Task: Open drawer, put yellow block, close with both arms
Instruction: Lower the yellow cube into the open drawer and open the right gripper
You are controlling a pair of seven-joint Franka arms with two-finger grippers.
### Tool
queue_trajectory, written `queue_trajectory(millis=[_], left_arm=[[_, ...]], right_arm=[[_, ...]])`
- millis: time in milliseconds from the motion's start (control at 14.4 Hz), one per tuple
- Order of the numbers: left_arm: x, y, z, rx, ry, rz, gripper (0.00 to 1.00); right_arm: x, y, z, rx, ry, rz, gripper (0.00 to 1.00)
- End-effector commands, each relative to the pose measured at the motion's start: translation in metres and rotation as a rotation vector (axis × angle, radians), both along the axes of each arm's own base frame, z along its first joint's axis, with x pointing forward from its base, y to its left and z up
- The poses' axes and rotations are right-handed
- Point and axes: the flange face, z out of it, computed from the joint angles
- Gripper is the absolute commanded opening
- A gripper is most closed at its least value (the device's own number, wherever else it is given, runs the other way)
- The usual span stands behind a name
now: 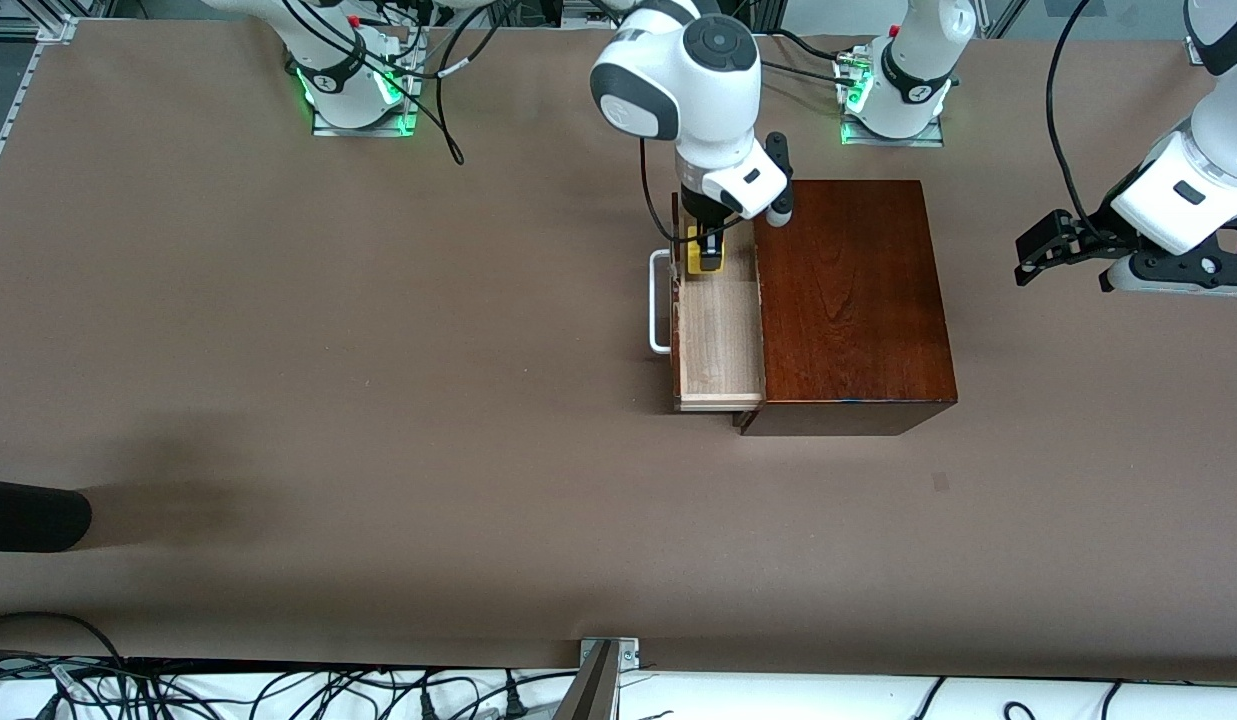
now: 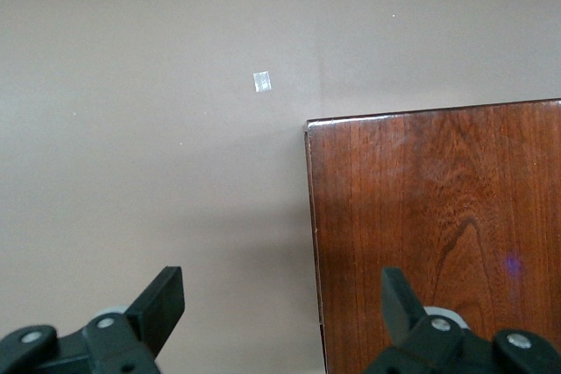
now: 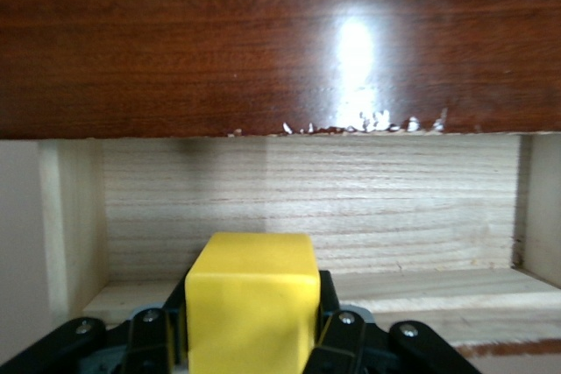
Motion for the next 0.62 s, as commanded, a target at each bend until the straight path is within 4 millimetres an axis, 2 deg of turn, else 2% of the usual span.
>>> queue_trajectory(millis=[0, 554], left_arm=[[-0.004, -0.003, 0.008, -0.01, 0.003, -0.001, 1.0], [-0.004, -0.003, 0.008, -0.006, 0.003, -0.004, 1.0]], right_arm=[[0.003, 0.006, -0.007, -0.005, -0.011, 0.026, 0.0], [0.007, 0.009, -0.045, -0.014, -0.007, 0.058, 0.0]])
